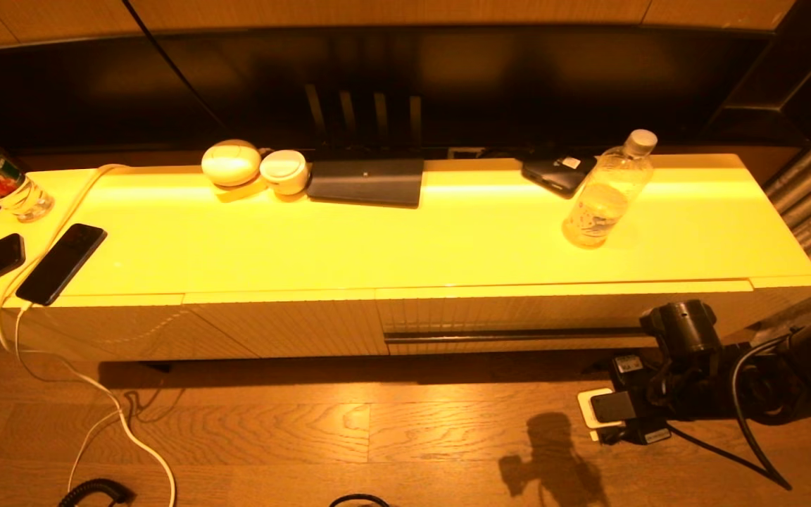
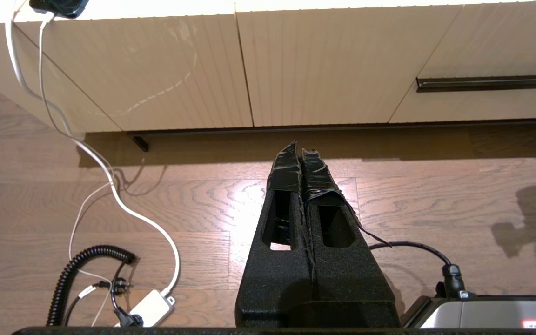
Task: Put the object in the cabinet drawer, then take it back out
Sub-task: Open the drawer
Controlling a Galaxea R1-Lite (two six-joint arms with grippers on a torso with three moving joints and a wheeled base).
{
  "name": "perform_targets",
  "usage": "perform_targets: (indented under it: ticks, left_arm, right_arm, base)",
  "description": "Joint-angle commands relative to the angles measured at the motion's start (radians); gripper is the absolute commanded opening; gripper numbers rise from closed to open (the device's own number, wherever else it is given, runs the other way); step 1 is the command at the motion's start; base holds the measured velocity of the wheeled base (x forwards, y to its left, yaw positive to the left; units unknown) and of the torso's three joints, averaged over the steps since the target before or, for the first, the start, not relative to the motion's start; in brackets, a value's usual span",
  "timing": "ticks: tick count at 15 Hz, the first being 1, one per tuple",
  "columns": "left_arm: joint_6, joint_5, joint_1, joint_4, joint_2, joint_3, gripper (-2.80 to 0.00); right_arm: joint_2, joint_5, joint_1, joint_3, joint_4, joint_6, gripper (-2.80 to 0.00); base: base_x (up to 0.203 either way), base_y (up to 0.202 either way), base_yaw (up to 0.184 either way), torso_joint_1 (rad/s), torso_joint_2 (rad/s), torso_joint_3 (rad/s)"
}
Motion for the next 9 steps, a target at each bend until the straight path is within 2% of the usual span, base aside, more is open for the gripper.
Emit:
perform_targets:
  ticks: [1,4,9]
  left_arm:
    - [0.0,0.001,0.0,0.0,0.0,0.002,-2.8]
    - [0.0,-0.001,0.0,0.0,0.0,0.002,-2.8]
    - [0.0,0.001,0.0,0.0,0.0,0.002,-2.8]
  right_arm:
    - [0.011,0.0,0.0,-0.013,-0.006,-0.009,0.0]
    - [0.044,0.0,0.0,-0.03,-0.016,-0.005,0.0]
    - [0.127,0.0,-0.003,-0.087,-0.105,-0.002,0.0]
  base:
    - [0.0,0.0,0.0,0.0,0.0,0.0]
    - [0.0,0.0,0.0,0.0,0.0,0.0]
    - [0.0,0.0,0.0,0.0,0.0,0.0]
